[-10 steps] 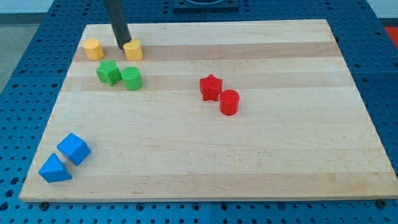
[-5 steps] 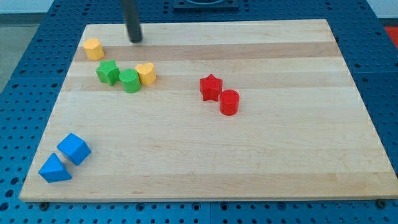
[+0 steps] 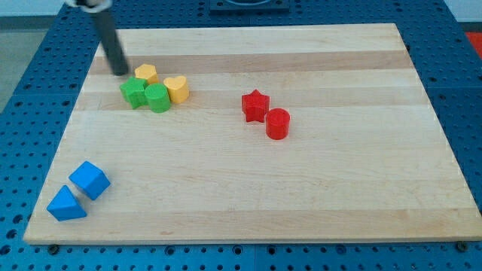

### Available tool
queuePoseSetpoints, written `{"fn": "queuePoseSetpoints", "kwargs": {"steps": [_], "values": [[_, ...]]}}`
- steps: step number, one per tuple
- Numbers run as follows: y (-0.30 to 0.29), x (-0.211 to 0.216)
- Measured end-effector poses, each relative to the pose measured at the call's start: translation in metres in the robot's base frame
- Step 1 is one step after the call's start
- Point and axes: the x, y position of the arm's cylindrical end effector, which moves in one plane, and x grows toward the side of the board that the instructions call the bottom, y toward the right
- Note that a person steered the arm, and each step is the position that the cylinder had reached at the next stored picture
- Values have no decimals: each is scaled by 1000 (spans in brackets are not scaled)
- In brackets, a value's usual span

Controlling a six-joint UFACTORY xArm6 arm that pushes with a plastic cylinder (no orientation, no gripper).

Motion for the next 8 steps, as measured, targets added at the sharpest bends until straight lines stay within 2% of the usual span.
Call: {"fn": "queuePoseSetpoints", "kwargs": {"steps": [1, 2, 3, 4, 5, 6, 8], "values": [[-29, 28], [-28, 80], [6, 212], [0, 275], [-1, 299], [31, 304], [44, 209]]}}
